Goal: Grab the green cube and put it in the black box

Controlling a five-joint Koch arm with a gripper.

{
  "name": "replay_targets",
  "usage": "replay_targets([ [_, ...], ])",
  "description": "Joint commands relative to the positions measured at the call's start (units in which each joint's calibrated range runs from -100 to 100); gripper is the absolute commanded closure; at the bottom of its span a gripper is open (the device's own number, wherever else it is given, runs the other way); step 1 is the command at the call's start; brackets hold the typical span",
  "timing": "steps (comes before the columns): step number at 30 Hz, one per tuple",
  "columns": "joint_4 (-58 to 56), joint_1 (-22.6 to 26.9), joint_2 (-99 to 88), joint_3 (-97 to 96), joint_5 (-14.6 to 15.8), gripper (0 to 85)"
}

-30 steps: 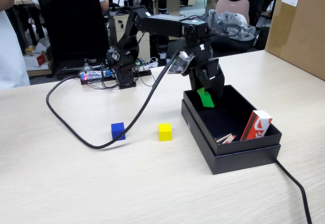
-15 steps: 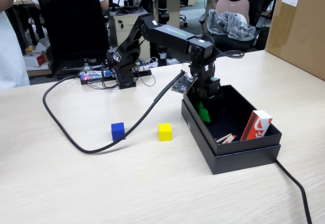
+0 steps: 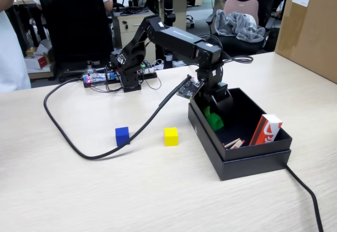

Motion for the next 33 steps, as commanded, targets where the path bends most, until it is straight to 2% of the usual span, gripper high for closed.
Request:
replay_targets([
  [1, 0.06, 0.15, -16.14, 1.76, 0.15, 45.9],
  [6, -0.03, -0.24, -36.10, 0.58, -0.24, 43.8],
  [10, 0.40, -2.15, -49.76, -3.77, -4.35, 43.8],
  [14, 3.60, -5.67, -63.75, -13.84, -5.96, 39.1],
  [18, 9.73, -10.50, -77.18, -27.44, -6.01, 38.8],
  [22, 18.81, -14.90, -90.38, -45.75, -7.57, 38.8],
  [27, 26.67, -16.95, -106.21, -69.96, -7.62, 38.6],
  [33, 32.46, -16.61, -111.83, -86.91, -3.91, 35.8],
])
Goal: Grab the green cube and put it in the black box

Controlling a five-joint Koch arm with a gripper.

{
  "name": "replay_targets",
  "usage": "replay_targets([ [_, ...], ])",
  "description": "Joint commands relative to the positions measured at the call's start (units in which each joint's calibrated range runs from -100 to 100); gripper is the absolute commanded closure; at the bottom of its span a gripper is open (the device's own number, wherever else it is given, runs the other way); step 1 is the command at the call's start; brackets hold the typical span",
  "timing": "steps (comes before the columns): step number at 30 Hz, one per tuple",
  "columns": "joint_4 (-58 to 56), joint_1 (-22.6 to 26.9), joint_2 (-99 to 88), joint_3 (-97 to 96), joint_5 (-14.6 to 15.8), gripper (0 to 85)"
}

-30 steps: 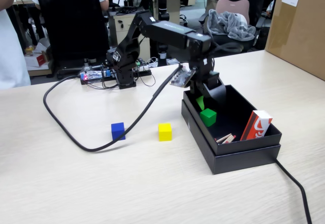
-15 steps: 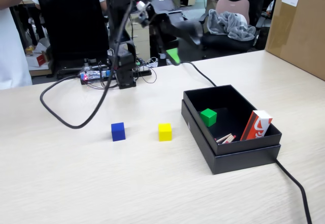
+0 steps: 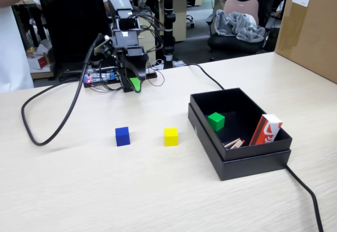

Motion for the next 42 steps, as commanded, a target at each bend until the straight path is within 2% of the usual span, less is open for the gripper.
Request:
replay_targets([
  [1, 8.46, 0.00, -1.53, -2.37, 1.66, 35.8],
  [9, 26.78, 0.93, -1.30, -21.31, 2.05, 36.0],
  [16, 36.19, 0.98, -1.30, -32.65, 1.81, 36.3],
  [42, 37.23, 0.34, -1.18, -38.18, 1.95, 37.0],
])
